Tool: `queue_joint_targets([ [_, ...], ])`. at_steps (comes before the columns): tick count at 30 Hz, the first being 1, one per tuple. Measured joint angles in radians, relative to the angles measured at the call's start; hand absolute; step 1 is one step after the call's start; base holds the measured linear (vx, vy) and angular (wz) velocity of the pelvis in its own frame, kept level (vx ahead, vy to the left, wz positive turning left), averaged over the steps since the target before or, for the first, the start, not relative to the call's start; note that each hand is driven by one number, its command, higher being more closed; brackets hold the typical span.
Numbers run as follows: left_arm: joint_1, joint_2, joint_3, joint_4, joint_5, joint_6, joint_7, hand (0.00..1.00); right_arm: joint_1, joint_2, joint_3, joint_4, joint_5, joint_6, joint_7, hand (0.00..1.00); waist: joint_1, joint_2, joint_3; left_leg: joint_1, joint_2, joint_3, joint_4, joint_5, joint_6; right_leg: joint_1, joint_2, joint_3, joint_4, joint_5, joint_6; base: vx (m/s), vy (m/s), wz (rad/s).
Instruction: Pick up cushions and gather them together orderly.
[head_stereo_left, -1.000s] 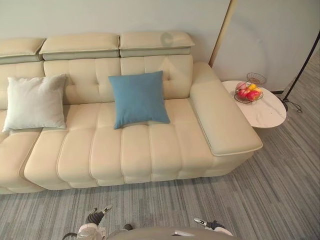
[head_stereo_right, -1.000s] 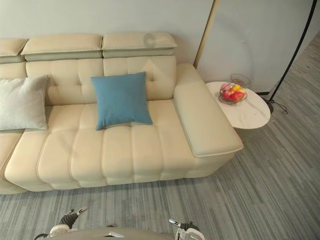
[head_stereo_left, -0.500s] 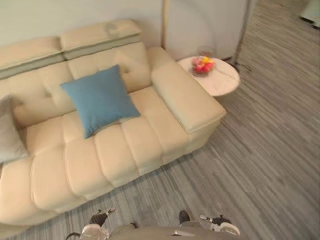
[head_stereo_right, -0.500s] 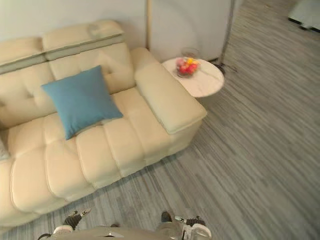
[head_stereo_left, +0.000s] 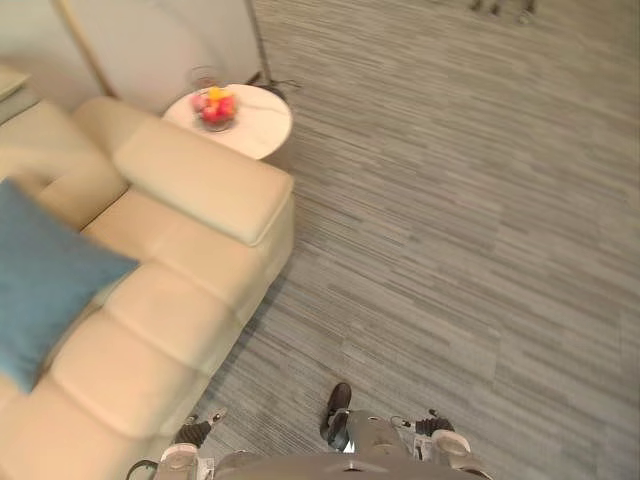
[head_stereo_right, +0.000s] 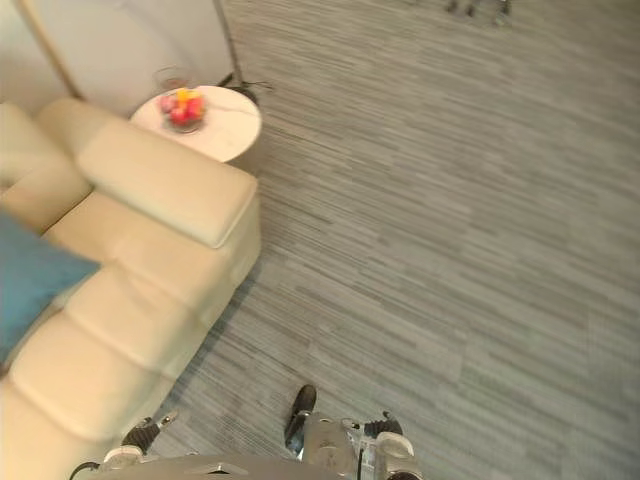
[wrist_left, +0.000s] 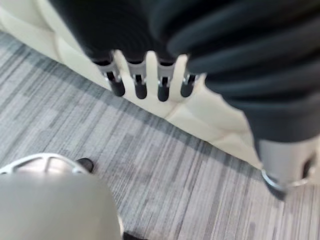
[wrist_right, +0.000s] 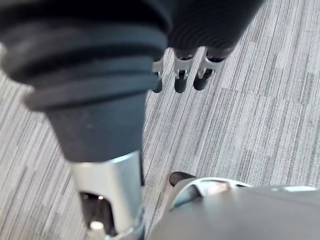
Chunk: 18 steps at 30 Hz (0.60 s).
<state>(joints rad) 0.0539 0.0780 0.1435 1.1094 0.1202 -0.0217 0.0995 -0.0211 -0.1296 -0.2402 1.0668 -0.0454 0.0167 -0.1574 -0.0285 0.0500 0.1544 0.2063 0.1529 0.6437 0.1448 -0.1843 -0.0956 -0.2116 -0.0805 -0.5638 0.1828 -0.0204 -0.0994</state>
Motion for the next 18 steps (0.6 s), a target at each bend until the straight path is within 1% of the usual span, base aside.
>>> queue_joint_targets([
  [1, -0.002, -0.010, -0.012, 0.000, 0.000, 0.000, 0.000, 0.00, 0.003, -0.008, -0.007, 0.002, -0.001, 0.001, -0.003, 0.00, 0.001, 0.008, 0.002, 0.018, -0.001, 0.008, -0.020, 0.001, 0.011, -0.006, 0.007, -0.004, 0.018, -0.015, 0.016, 0.07, -0.045, -0.64],
  [2, -0.002, -0.013, -0.028, 0.002, 0.000, 0.000, 0.000, 0.00, 0.002, -0.011, -0.012, 0.002, -0.001, 0.003, -0.004, 0.00, 0.003, 0.022, -0.007, 0.032, 0.002, 0.015, -0.040, -0.002, 0.020, -0.017, 0.018, 0.011, 0.034, -0.029, 0.011, 0.07, -0.058, -0.71],
  [3, -0.006, -0.015, -0.030, 0.001, 0.000, 0.000, -0.002, 0.00, 0.002, -0.010, -0.016, 0.002, -0.001, 0.005, -0.004, 0.00, 0.000, 0.030, -0.012, 0.042, 0.006, 0.021, -0.041, -0.001, 0.020, -0.033, 0.025, 0.013, 0.077, -0.060, 0.010, 0.08, -0.101, -0.58],
  [4, -0.014, -0.012, -0.029, 0.000, 0.000, 0.000, -0.003, 0.00, -0.001, -0.006, -0.016, 0.002, -0.001, 0.006, -0.005, 0.00, 0.000, 0.017, -0.007, 0.043, 0.018, 0.030, 0.003, -0.002, 0.017, -0.046, 0.015, 0.013, 0.117, -0.091, 0.011, 0.07, -0.103, -0.47],
  [5, -0.020, -0.009, -0.028, 0.000, -0.001, 0.000, -0.003, 0.00, -0.002, -0.005, -0.016, 0.002, -0.001, 0.005, -0.006, 0.00, 0.001, 0.003, 0.001, 0.030, 0.038, 0.039, 0.073, -0.005, 0.012, -0.043, 0.012, 0.018, 0.129, -0.103, 0.012, 0.07, -0.135, -0.56],
  [6, -0.021, 0.003, -0.026, -0.002, -0.001, 0.000, -0.002, 0.00, -0.001, 0.002, -0.012, 0.010, 0.000, 0.006, -0.006, 0.00, 0.006, -0.014, 0.000, -0.033, 0.106, 0.033, 0.277, -0.005, 0.013, -0.024, 0.030, 0.045, 0.114, -0.099, 0.019, 0.07, -0.135, -0.57],
  [7, -0.020, 0.003, -0.026, -0.008, -0.002, 0.000, -0.002, 0.00, 0.000, 0.001, -0.007, 0.010, 0.000, 0.007, -0.006, 0.00, 0.007, -0.012, -0.001, -0.078, 0.155, 0.005, 0.409, 0.005, 0.032, -0.009, 0.049, 0.074, 0.094, -0.092, 0.020, 0.09, -0.132, -0.83],
  [8, -0.020, -0.001, -0.026, -0.018, -0.006, 0.000, -0.001, 0.00, -0.003, 0.000, -0.002, 0.010, 0.000, 0.008, -0.008, 0.00, 0.020, -0.008, 0.003, -0.132, 0.178, -0.075, 0.542, -0.025, 0.050, 0.009, 0.080, 0.115, 0.069, -0.084, 0.015, 0.08, -0.072, -1.12],
  [9, -0.021, -0.008, -0.024, -0.031, -0.010, 0.000, 0.000, 0.00, -0.009, -0.003, 0.001, 0.011, 0.000, 0.008, -0.011, 0.00, 0.031, 0.006, 0.007, -0.182, 0.154, -0.176, 0.620, -0.072, 0.044, 0.038, 0.113, 0.165, 0.039, -0.075, 0.013, 0.10, -0.017, -1.38],
  [10, -0.021, -0.010, -0.024, -0.033, -0.011, 0.000, 0.001, 0.00, -0.012, -0.001, 0.000, 0.016, 0.000, 0.009, -0.019, 0.00, 0.034, 0.004, 0.012, -0.216, 0.116, -0.247, 0.637, -0.106, 0.037, 0.066, 0.132, 0.202, 0.017, -0.075, 0.010, 0.08, 0.016, -1.37],
  [11, -0.020, -0.010, -0.025, -0.035, -0.012, 0.000, 0.000, 0.00, -0.012, 0.000, -0.007, 0.019, 0.001, 0.009, -0.022, 0.00, 0.033, 0.004, 0.012, -0.249, 0.079, -0.303, 0.617, -0.129, 0.035, 0.097, 0.144, 0.236, -0.007, -0.073, 0.013, 0.09, 0.027, -0.99],
  [13, -0.020, -0.010, -0.025, -0.040, -0.021, 0.000, 0.000, 0.00, -0.004, 0.005, -0.015, 0.018, 0.001, 0.009, -0.025, 0.00, 0.037, 0.003, 0.013, -0.292, 0.038, -0.349, 0.544, -0.145, 0.039, 0.131, 0.155, 0.288, -0.024, -0.072, 0.014, 0.08, 0.041, -0.80],
  [14, -0.021, -0.010, -0.025, -0.041, -0.023, 0.000, -0.001, 0.00, 0.002, 0.005, -0.017, 0.014, 0.001, 0.009, -0.025, 0.00, 0.040, 0.003, 0.013, -0.306, 0.029, -0.362, 0.512, -0.145, 0.040, 0.135, 0.157, 0.305, -0.024, -0.072, 0.015, 0.12, 0.072, -0.98],
  [15, -0.021, -0.012, -0.017, -0.051, -0.029, 0.000, -0.001, 0.00, 0.013, 0.006, -0.020, 0.008, 0.001, 0.009, -0.027, 0.00, 0.046, 0.002, 0.013, -0.342, 0.002, -0.416, 0.418, -0.143, 0.037, 0.143, 0.159, 0.343, -0.025, -0.072, 0.016, 0.10, 0.072, -0.83],
  [16, -0.021, -0.014, -0.012, -0.058, -0.032, 0.000, -0.002, 0.00, 0.015, 0.006, -0.020, 0.006, 0.001, 0.009, -0.027, 0.00, 0.048, 0.002, 0.013, -0.356, -0.010, -0.447, 0.379, -0.140, 0.034, 0.142, 0.160, 0.360, -0.024, -0.072, 0.016, 0.13, 0.100, -1.00],
  [17, -0.021, -0.018, -0.001, -0.063, -0.035, 0.000, -0.002, 0.00, 0.020, 0.007, -0.031, 0.005, 0.001, 0.009, -0.028, 0.00, 0.056, 0.002, 0.013, -0.376, -0.034, -0.516, 0.313, -0.128, 0.024, 0.141, 0.161, 0.387, -0.025, -0.071, 0.018, 0.14, 0.108, -0.97],
  [18, -0.019, -0.023, 0.011, -0.067, -0.040, 0.000, -0.001, 0.00, 0.023, 0.015, -0.060, 0.005, 0.002, 0.009, -0.030, 0.00, 0.060, 0.002, 0.013, -0.382, -0.058, -0.606, 0.246, -0.100, 0.027, 0.141, 0.166, 0.424, -0.023, -0.073, 0.024, 0.19, 0.145, -1.16],
])
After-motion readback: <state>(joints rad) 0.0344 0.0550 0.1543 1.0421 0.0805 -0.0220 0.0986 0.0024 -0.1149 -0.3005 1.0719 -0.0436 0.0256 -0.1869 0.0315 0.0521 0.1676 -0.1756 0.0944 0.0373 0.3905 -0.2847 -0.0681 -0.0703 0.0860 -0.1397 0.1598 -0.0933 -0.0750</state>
